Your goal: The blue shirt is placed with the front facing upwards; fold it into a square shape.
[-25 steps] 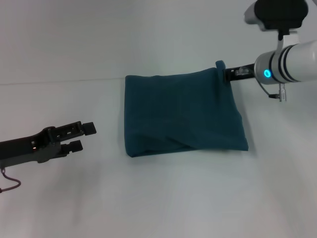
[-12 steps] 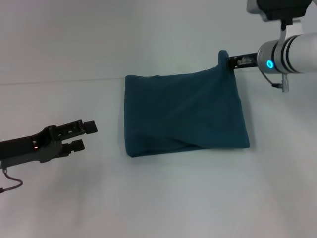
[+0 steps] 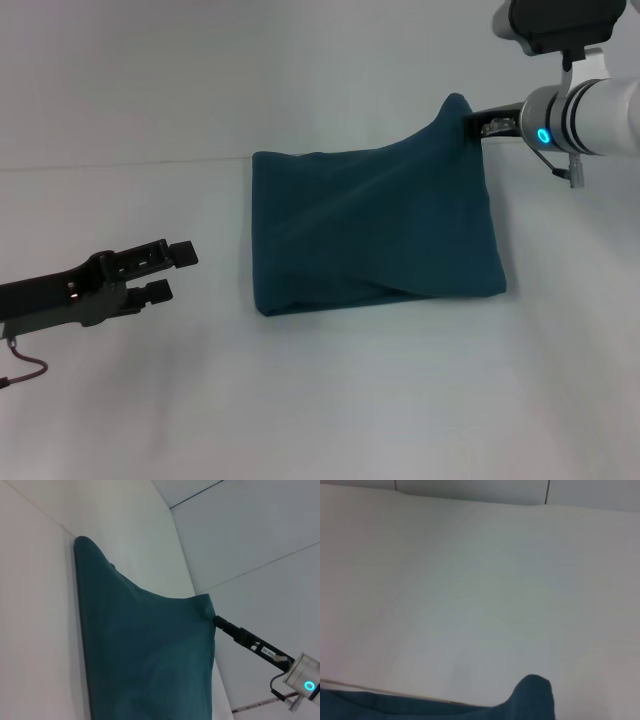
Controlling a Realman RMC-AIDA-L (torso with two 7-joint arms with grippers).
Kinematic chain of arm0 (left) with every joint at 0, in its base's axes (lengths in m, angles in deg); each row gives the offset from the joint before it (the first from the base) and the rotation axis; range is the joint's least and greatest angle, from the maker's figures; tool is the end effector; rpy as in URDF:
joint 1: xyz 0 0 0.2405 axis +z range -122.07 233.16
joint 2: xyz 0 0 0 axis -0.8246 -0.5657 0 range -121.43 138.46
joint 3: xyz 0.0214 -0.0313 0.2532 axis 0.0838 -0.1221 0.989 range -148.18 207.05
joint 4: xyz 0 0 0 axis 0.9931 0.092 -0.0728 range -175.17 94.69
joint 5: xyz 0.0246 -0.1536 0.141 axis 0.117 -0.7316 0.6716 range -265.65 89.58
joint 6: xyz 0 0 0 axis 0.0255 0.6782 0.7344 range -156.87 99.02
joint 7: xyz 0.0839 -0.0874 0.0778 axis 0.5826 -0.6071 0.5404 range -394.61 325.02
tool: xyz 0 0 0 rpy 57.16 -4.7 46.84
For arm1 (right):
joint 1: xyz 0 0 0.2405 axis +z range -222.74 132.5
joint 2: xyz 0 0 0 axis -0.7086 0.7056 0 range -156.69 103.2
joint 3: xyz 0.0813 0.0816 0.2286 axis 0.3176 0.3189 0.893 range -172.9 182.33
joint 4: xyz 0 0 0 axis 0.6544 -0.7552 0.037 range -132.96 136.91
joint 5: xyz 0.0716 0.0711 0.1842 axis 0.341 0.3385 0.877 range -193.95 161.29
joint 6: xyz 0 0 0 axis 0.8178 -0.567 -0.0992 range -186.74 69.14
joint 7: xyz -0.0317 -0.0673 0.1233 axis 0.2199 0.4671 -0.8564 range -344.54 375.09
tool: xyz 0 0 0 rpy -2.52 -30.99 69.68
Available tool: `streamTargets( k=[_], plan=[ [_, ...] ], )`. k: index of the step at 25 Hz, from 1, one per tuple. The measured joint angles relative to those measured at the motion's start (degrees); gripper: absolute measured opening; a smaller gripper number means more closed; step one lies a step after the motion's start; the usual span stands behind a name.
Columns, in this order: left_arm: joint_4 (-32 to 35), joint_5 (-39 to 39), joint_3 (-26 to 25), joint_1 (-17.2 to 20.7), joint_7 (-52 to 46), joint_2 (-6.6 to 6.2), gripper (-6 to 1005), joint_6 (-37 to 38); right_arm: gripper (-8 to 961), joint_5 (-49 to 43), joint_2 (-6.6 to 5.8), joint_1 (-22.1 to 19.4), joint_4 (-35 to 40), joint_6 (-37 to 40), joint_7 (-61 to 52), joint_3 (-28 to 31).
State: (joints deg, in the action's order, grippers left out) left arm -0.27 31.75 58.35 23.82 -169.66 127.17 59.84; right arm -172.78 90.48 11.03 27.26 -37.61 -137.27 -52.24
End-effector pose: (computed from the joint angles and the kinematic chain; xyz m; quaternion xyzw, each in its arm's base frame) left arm -0.2735 0.3443 0.0274 -0.7127 -0.6305 -0.3021 0.0577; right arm 0.2193 0.5037 0.0064 -0.7688 0.4051 0.0410 0.4931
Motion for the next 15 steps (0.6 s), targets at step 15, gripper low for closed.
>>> streamTargets(
  k=[15],
  plan=[
    [-1.1,-0.2,0.0,-0.2,0.3,0.97,948,-0.9,19,-0.2,0.39,0.3,-4.8,-9.0,2.1,-4.2]
  ],
)
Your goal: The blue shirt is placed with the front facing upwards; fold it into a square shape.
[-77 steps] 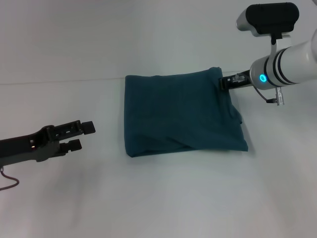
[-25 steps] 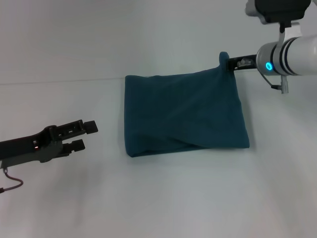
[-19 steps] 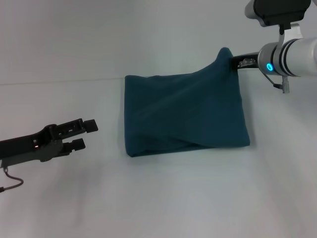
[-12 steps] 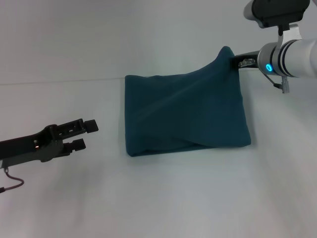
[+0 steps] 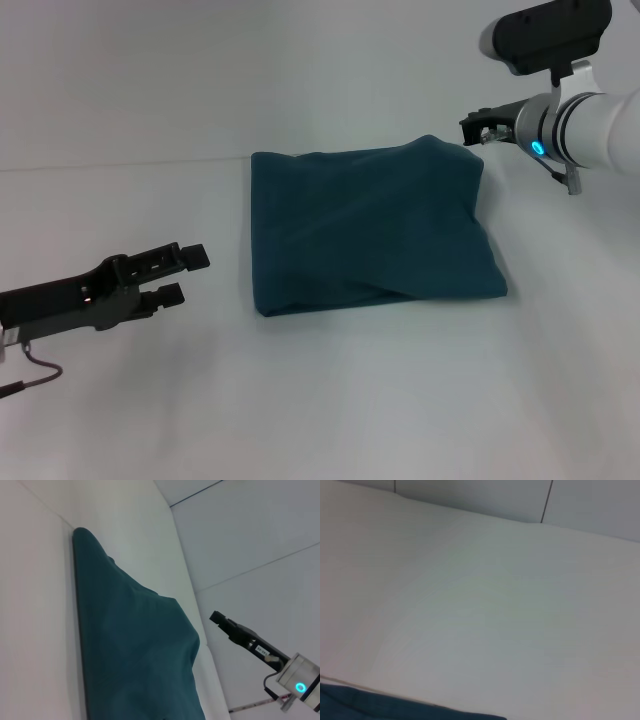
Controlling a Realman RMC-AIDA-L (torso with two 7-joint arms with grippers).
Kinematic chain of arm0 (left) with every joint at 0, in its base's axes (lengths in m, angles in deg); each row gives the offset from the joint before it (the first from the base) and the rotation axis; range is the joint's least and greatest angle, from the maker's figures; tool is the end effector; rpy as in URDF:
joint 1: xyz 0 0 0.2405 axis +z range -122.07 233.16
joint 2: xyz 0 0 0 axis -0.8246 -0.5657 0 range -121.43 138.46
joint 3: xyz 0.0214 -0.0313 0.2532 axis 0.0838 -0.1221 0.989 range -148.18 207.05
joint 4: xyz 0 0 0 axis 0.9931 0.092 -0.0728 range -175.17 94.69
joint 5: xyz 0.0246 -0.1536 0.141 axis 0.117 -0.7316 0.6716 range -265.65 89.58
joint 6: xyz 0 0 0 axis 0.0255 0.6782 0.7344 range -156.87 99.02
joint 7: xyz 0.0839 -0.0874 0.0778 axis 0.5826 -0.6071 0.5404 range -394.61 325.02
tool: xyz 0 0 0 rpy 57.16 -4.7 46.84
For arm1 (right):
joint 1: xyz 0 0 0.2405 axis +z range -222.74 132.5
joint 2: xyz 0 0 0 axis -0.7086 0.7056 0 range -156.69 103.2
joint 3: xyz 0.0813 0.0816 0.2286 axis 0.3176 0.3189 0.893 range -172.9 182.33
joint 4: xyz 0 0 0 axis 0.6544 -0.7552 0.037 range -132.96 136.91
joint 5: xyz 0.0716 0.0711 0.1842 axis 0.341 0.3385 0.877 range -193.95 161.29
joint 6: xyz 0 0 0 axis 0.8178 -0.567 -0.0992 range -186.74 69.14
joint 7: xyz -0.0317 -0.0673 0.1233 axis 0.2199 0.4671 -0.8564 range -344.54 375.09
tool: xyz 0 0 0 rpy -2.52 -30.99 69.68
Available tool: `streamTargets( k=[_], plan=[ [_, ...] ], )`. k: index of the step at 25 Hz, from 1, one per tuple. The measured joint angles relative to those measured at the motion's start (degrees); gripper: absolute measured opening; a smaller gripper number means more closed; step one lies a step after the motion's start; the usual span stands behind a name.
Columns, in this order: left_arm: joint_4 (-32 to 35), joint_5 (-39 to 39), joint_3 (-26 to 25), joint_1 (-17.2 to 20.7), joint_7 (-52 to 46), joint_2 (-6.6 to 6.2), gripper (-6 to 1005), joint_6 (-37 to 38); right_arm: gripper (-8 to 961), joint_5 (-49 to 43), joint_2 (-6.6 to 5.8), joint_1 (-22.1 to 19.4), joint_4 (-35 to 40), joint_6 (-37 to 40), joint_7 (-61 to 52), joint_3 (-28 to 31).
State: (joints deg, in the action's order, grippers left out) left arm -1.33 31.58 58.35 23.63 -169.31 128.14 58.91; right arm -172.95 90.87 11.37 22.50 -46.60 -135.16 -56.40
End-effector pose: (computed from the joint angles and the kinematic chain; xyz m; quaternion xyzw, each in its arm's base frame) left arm -0.2712 0.3434 0.0173 -0.7075 -0.6349 -0.3061 0.0512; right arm 0.2244 0.5030 -0.0030 -0.7754 0.3533 0.0249 0.5228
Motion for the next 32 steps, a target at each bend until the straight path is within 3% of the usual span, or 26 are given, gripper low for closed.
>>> streamTargets(
  k=[2,5,8,14,19,20,24,29,32],
  plan=[
    [0.0,-0.2,0.0,0.0,0.0,0.03,948,0.0,83,0.1,0.07,0.0,0.1,0.3,0.1,0.0],
    [0.0,-0.7,0.0,0.2,0.0,0.02,948,0.0,105,0.3,-0.33,-0.2,1.2,2.3,-0.3,0.5],
    [0.0,-0.7,0.0,0.1,0.1,0.02,948,0.0,225,0.4,-0.84,-0.6,3.2,5.3,-0.6,2.2],
    [0.0,-0.9,0.0,-0.4,0.1,0.00,948,0.0,398,1.8,-1.80,-2.8,10.7,19.1,-0.3,9.3],
    [0.0,-1.6,0.1,-0.9,0.1,-0.01,948,0.0,515,8.2,-3.07,-4.0,10.7,26.4,1.8,10.0],
    [-0.5,-1.6,0.1,-1.2,0.1,0.06,948,-0.3,538,11.7,-1.95,-5.1,10.5,24.3,2.5,9.8],
    [-0.6,-1.7,0.1,-1.2,0.1,0.32,948,-0.5,781,13.7,-0.85,-4.9,8.9,20.6,3.3,9.6],
    [-0.6,-1.7,0.0,-1.2,0.1,0.36,948,-0.6,947,10.6,0.06,-2.6,4.6,14.5,3.5,9.3],
    [-0.6,-1.7,0.0,-1.2,0.1,0.35,948,-0.6,947,8.0,0.37,-1.9,3.7,12.3,3.0,9.3]
  ],
)
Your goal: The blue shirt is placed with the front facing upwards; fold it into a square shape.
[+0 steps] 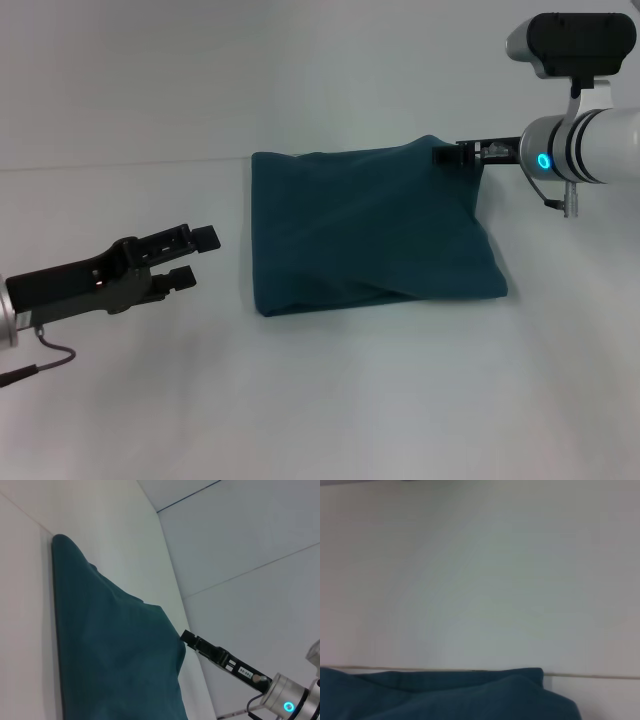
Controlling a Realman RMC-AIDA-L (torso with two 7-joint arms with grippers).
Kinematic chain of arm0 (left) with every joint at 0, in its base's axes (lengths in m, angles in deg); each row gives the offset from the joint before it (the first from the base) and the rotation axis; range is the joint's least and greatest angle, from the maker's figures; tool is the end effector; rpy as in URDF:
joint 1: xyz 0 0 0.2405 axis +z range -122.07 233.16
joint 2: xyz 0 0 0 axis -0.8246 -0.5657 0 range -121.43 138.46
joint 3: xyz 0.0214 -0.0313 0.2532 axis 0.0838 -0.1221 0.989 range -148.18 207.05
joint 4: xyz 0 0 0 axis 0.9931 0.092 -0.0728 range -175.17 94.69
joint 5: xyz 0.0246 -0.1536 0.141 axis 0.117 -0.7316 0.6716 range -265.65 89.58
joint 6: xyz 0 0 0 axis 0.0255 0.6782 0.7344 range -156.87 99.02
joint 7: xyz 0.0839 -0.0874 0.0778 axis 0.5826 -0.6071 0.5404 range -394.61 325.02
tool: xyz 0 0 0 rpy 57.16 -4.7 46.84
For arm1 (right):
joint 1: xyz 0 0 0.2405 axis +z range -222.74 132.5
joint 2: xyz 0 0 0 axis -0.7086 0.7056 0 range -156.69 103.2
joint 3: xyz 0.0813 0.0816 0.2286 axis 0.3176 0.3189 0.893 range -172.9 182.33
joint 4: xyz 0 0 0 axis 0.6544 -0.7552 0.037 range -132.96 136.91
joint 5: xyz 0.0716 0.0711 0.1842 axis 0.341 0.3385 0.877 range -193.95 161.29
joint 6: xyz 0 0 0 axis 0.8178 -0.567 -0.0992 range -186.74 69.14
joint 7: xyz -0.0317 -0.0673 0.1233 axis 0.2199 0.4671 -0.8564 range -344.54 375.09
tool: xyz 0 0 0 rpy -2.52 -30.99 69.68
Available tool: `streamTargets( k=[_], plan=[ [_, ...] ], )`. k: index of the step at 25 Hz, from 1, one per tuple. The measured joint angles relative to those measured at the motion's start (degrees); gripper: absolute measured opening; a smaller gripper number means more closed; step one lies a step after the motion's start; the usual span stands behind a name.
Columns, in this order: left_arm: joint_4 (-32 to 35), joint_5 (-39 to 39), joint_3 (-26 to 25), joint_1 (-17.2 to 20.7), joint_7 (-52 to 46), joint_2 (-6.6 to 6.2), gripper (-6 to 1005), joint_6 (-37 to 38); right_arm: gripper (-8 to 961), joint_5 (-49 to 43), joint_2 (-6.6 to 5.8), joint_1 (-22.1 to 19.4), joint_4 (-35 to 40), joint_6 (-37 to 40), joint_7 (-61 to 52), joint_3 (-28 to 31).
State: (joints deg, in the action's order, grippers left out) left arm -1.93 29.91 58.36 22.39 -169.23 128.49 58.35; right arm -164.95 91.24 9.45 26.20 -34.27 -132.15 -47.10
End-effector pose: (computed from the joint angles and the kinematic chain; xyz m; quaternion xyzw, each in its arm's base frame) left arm -0.2611 0.3505 0.0153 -0.7075 -0.6279 -0.3212 0.0452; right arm 0.2345 0.4894 -0.0061 -0.7541 0.4708 0.0702 0.4526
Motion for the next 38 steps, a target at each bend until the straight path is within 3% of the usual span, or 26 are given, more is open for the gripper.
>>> streamTargets(
  k=[7,9,15,18,22,26,28,29,34,38],
  plan=[
    [0.0,0.0,-0.1,0.0,0.0,-0.07,948,-0.5,946,-2.5,-0.18,-0.3,1.2,1.3,-1.3,0.5],
    [0.0,0.0,-0.1,0.0,0.0,-0.16,948,-0.8,946,3.6,-0.74,-2.8,7.7,8.0,-1.1,1.3],
    [0.0,0.0,-0.1,0.1,0.0,-0.18,948,-0.8,945,15.0,-0.80,-8.1,18.5,17.1,0.1,1.3],
    [0.0,-0.1,-0.1,0.2,0.0,-0.18,949,-0.7,937,22.1,-3.15,-9.2,18.0,21.8,0.3,1.4],
    [0.0,-1.2,-0.1,0.3,0.2,-0.13,949,-0.3,926,31.8,-7.94,-8.2,7.3,24.2,0.1,1.5],
    [0.1,-1.6,0.2,0.4,0.3,-0.03,949,-0.2,915,36.8,-10.32,-7.5,0.5,22.9,-0.4,2.2],
    [0.1,-1.9,0.2,0.4,0.6,0.03,949,-0.2,627,37.0,-10.89,-6.8,-1.4,22.3,-1.3,2.4],
    [0.0,-2.7,0.5,0.2,1.1,0.17,949,-0.2,483,35.2,-10.07,-4.2,-4.9,18.3,-3.6,1.5],
    [0.0,-2.6,0.7,0.3,1.1,0.17,949,-0.1,385,34.7,-9.77,-4.2,-4.2,19.1,-3.6,1.6],
    [0.0,-2.2,2.1,0.2,0.3,-0.02,949,-0.4,307,35.0,-10.89,-4.9,-2.5,24.0,-4.6,2.3]
  ],
)
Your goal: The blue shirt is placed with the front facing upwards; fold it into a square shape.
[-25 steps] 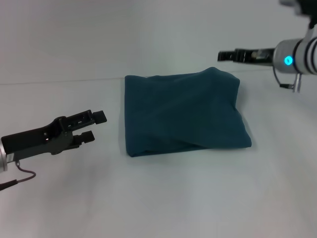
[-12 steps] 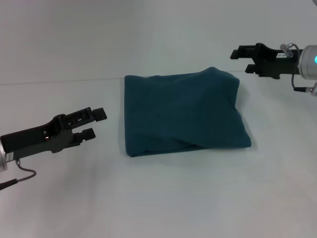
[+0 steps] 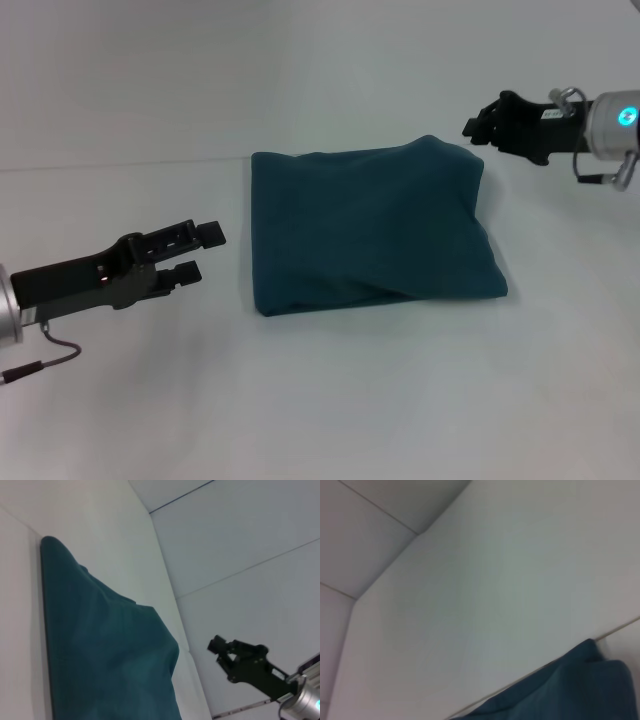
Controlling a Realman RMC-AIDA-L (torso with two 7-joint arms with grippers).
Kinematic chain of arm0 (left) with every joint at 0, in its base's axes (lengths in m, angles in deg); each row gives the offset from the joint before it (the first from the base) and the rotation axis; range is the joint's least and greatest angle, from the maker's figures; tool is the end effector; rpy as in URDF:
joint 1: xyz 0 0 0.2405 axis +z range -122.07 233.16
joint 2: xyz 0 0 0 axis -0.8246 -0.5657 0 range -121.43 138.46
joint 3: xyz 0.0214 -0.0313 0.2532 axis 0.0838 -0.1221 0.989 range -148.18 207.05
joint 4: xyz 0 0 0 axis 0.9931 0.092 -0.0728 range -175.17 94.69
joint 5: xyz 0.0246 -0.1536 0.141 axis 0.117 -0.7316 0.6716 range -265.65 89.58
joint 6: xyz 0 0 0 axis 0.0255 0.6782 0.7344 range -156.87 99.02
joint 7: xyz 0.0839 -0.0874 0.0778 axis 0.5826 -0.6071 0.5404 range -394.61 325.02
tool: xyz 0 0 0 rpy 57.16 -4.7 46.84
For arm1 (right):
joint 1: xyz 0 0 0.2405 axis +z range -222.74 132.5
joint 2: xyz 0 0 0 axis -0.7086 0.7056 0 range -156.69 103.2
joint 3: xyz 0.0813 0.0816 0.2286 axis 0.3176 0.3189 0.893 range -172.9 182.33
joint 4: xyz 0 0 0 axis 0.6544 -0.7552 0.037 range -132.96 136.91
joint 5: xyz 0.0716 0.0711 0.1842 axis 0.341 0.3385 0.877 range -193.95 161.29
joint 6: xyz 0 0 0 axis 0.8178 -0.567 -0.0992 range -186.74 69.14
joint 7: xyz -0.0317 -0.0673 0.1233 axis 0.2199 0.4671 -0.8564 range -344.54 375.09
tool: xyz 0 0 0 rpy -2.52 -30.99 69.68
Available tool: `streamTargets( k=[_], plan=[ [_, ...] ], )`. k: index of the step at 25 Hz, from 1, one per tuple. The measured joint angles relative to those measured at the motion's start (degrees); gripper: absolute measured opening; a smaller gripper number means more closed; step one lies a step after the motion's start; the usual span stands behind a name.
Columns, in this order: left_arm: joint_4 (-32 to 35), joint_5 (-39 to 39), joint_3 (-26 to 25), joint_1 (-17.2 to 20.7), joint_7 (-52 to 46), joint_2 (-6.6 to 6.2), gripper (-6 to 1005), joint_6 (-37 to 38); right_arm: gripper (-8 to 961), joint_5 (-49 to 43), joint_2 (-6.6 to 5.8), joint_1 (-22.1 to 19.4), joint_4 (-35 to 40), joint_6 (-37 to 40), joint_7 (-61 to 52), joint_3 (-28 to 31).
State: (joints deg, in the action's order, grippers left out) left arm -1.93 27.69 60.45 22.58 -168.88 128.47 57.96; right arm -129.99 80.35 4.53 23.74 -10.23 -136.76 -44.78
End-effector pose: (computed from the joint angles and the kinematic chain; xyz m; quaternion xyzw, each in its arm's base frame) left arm -0.2568 0.3517 0.0141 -0.7121 -0.6207 -0.3255 0.0419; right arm 0.2472 0.4759 0.0505 -0.6359 0.6801 0.2570 0.2590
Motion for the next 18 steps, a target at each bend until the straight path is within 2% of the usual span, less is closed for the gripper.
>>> streamTargets(
  k=[7,9,11,12,14,16,18],
  plan=[
    [0.1,0.1,0.7,-0.7,-1.4,-0.27,948,0.0,138,-0.1,-3.70,0.0,3.4,9.3,-4.6,0.3],
    [0.3,0.1,0.8,-0.8,-1.6,-0.30,948,0.1,143,0.0,-4.23,0.1,4.9,11.8,-5.4,0.4],
    [0.3,0.1,0.8,-0.8,-1.7,-0.31,948,0.2,148,0.0,-4.36,0.3,5.8,13.1,-5.7,0.4],
    [0.1,0.1,0.8,-0.8,-1.8,-0.33,948,-0.1,151,0.0,-3.51,0.6,5.5,11.4,-5.7,0.1],
    [0.1,0.1,1.0,-0.9,-1.8,-0.34,948,-0.3,151,0.0,-3.22,0.6,5.5,11.0,-5.6,0.1],
    [0.1,0.1,2.3,-1.4,-2.0,-0.35,948,-1.3,151,0.0,-2.87,0.5,5.8,10.6,-5.4,0.1],
    [0.0,0.3,5.8,-2.4,-2.8,-0.35,948,-4.1,151,0.0,-2.81,0.5,6.2,10.7,-5.4,0.2]
  ],
)
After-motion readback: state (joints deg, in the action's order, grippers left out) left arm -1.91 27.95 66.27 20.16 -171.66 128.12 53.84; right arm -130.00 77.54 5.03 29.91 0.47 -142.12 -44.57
